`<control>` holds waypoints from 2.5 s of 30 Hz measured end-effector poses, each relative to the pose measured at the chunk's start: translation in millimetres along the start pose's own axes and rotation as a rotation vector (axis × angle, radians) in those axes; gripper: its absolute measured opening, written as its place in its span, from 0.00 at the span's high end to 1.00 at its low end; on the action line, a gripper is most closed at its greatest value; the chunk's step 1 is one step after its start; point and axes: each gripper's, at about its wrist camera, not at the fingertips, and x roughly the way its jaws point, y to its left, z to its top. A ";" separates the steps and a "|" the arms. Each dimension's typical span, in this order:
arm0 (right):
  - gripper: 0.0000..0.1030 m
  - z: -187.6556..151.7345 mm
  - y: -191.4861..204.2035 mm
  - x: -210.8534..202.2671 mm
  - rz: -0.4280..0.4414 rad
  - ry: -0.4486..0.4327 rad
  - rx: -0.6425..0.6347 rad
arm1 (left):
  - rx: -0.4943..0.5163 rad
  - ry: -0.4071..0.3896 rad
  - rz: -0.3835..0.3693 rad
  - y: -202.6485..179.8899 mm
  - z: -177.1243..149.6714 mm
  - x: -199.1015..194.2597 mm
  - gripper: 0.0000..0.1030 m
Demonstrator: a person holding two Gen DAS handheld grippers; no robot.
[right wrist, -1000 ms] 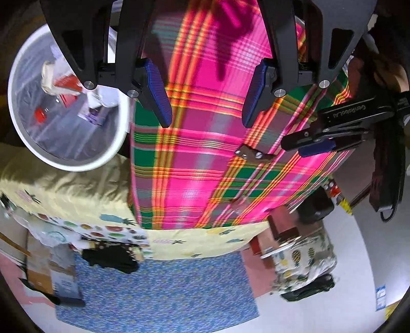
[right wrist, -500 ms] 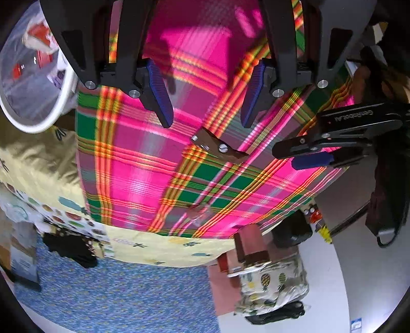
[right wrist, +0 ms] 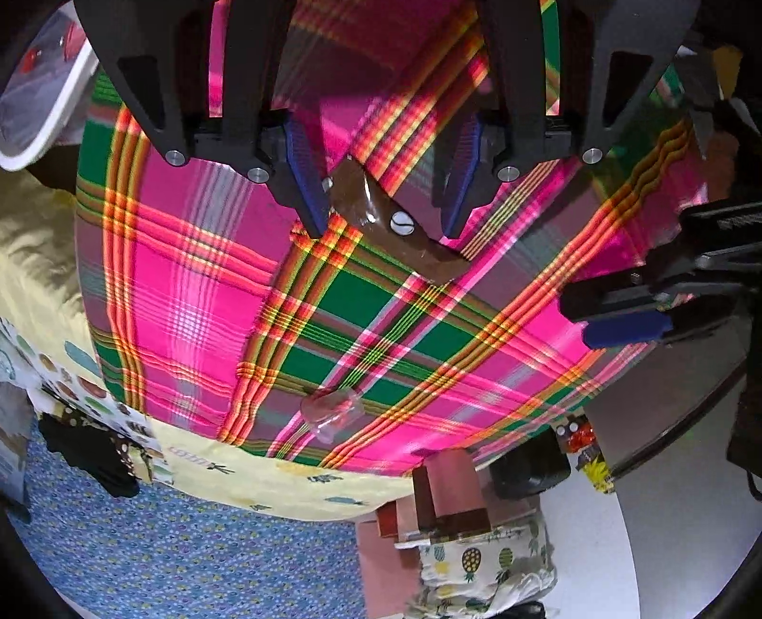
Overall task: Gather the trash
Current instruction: 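Grasp the brown chocolate wrapper with the right gripper and lift it, then grasp the small clear plastic cup with the left gripper, then carry the clear cup and brown wrapper over the bin and release both inside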
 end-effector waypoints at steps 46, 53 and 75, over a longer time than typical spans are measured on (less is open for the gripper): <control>0.80 -21.1 -72.7 -33.5 -0.071 -0.101 0.321 | 0.196 0.098 -0.007 -25.6 103.9 160.8 0.46; 0.80 -24.6 -81.3 -34.4 -0.071 -0.108 0.353 | 0.217 0.121 0.005 -31.2 104.7 175.8 0.70; 0.80 -46.5 -73.7 -91.5 -0.137 -0.194 0.369 | 0.179 0.046 -0.075 -87.4 50.8 50.9 0.72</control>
